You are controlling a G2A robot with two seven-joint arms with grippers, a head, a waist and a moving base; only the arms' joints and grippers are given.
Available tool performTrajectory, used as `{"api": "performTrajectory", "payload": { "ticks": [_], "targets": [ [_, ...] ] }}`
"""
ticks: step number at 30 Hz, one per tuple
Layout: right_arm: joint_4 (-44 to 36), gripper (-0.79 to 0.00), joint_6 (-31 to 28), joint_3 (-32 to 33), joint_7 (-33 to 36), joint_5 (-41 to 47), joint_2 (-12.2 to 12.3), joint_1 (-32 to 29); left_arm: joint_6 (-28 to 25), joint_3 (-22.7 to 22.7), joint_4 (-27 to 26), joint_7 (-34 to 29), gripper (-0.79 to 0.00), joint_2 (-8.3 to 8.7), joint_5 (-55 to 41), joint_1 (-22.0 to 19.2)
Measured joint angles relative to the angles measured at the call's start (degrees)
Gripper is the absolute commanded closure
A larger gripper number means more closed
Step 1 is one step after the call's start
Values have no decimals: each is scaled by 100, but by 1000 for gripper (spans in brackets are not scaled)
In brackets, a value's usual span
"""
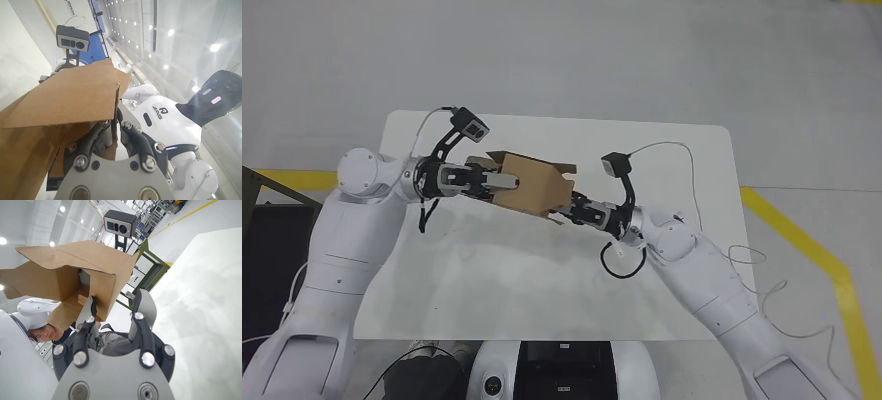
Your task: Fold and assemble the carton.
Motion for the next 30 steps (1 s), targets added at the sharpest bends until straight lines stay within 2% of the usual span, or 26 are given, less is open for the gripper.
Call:
{"api": "performTrajectory", "payload": {
  "ticks": [6, 17, 18, 21, 30],
  "targets": [
    [-59, -265, 114, 37, -111, -262, -1, -25, -2, -54, -40, 58, 0, 22, 181, 26],
    [-121, -237, 204, 37, -163, -376, -20, -66, 33, -58, -80, 58, 0, 33, 211, 43],
    [-120, -206, 204, 40, -165, -377, -21, -67, 35, -52, -84, 57, 0, 32, 205, 42],
    [-119, 0, 196, 49, -174, -389, -25, -73, 38, -30, -89, 49, 0, 29, 190, 41],
    [-197, 0, 168, 122, -266, -536, -20, -133, -2, -68, -38, 39, 0, 38, 162, 67]
  ]
}}
